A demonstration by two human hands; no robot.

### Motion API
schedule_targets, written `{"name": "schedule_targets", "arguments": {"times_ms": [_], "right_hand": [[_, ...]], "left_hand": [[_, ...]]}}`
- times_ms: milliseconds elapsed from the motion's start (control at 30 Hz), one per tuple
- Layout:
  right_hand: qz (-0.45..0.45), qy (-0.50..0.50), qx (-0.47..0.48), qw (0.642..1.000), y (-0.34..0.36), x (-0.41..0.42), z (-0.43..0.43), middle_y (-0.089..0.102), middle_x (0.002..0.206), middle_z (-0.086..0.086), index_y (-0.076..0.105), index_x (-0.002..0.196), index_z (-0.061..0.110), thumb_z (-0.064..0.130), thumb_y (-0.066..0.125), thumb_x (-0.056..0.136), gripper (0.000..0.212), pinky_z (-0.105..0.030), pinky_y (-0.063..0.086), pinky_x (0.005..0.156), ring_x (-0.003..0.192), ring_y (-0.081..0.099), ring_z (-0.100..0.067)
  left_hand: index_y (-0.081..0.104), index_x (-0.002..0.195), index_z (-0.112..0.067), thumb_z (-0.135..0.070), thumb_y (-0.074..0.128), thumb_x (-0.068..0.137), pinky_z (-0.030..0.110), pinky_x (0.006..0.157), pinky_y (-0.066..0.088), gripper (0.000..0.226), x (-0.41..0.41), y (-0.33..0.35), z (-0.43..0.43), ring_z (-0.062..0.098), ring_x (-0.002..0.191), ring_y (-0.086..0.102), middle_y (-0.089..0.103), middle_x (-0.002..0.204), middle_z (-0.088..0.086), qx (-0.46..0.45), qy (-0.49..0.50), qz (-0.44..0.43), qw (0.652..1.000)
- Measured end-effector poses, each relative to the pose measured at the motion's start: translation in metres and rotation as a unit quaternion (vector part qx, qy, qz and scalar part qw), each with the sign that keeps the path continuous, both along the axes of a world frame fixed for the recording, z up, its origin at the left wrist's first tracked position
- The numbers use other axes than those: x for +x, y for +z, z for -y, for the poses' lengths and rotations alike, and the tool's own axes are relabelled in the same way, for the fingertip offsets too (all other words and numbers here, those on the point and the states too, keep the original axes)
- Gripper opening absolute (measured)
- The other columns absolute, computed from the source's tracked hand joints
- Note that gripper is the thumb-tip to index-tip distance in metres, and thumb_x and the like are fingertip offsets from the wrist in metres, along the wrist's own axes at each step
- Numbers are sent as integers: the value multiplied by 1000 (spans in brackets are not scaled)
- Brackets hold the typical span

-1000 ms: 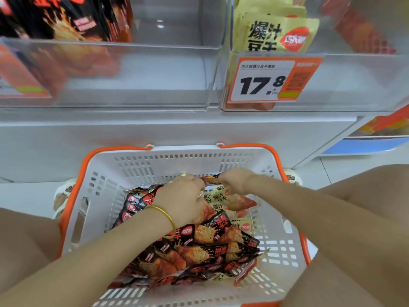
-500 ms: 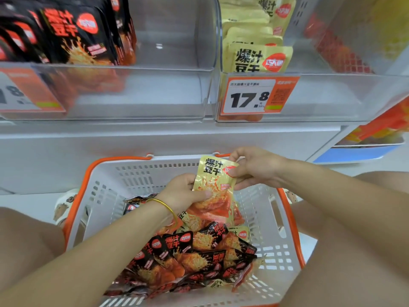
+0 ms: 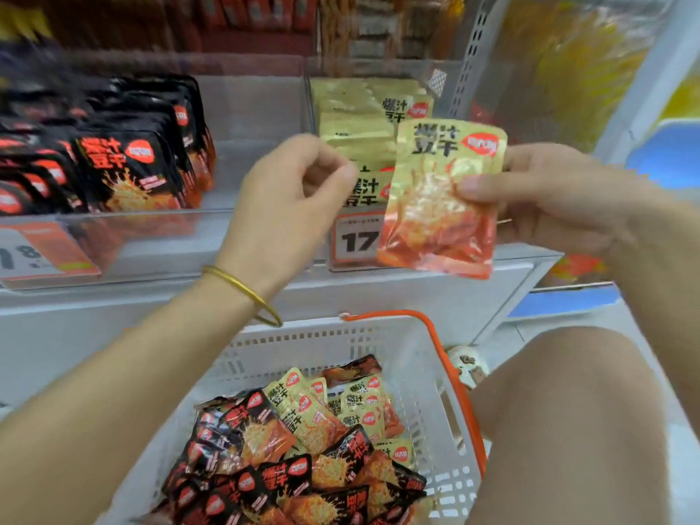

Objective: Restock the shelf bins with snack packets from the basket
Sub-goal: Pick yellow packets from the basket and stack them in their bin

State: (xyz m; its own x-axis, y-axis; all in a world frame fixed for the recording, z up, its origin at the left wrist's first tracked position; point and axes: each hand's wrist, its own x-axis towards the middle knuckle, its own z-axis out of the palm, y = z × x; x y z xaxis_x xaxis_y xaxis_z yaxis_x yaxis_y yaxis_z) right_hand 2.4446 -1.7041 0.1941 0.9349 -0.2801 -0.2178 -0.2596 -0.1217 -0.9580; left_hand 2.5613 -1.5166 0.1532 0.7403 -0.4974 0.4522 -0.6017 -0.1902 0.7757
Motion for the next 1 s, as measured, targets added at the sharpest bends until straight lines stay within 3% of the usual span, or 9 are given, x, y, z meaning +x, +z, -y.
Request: {"name": "schedule_targets", "arguments": {"times_ms": [67,167,300,367,534,634,801,901,1001], "right_hand": [[44,-68,-11,997,15,11,24,72,71,2,66,85,13,15,66,70,15,-29,58,66,61,68,-11],[65,-164,-66,982,15,44,62,71,65,3,65,83,13,4,65,83,9,-27,58,54,54,67,-8],[-11,-189,-148,971,-12,94,93,69,106,-12,66,105,5,0,72,78,28,-40,56,82,85,66,-21],[-40,-182,-164,969,-29,113,97,66,110,-13,63,110,2,0,75,76,37,-40,54,83,92,64,-24],[-91,-201,-294,930,-45,149,105,64,110,-9,62,110,9,30,78,76,43,-36,55,84,95,64,-25],[-70,-226,-307,922,-48,166,103,67,104,-12,60,95,10,24,77,77,28,-33,58,75,85,67,-27],[-59,-226,-288,929,-59,182,99,66,107,-17,59,109,2,19,78,76,42,-43,55,84,97,66,-34],[-67,-222,-229,945,-54,176,98,66,106,-13,56,113,-1,16,79,75,47,-38,57,72,83,68,-29],[-87,-213,-277,933,-52,168,101,61,100,-7,55,104,3,23,77,78,40,-28,50,74,75,60,-22]], "left_hand": [[64,91,-15,-25,53,89,26,79,46,15,13,21,20,11,82,57,61,83,-3,31,12,104,994],[63,112,-16,-40,35,86,41,98,42,45,36,36,51,26,114,53,63,117,5,237,23,212,948],[54,122,-22,-38,24,99,49,113,14,41,52,29,73,25,128,43,53,134,5,406,24,236,883],[57,112,-22,-37,22,98,51,113,10,40,54,24,75,24,123,46,56,127,3,422,25,259,868],[52,129,-25,-43,6,83,47,114,7,67,52,20,73,18,131,38,49,138,0,431,38,287,855],[49,133,-28,-42,8,89,46,115,5,62,52,18,72,17,134,35,46,142,-2,424,41,287,858],[49,134,-29,-42,7,82,44,115,4,68,51,17,72,17,134,36,46,142,-2,416,39,283,863],[47,136,-29,-41,9,90,44,116,3,60,51,18,73,17,135,35,44,143,-2,417,35,274,866],[52,131,-26,-41,12,91,44,115,4,59,52,16,73,17,132,38,49,139,-2,401,33,267,876]]}}
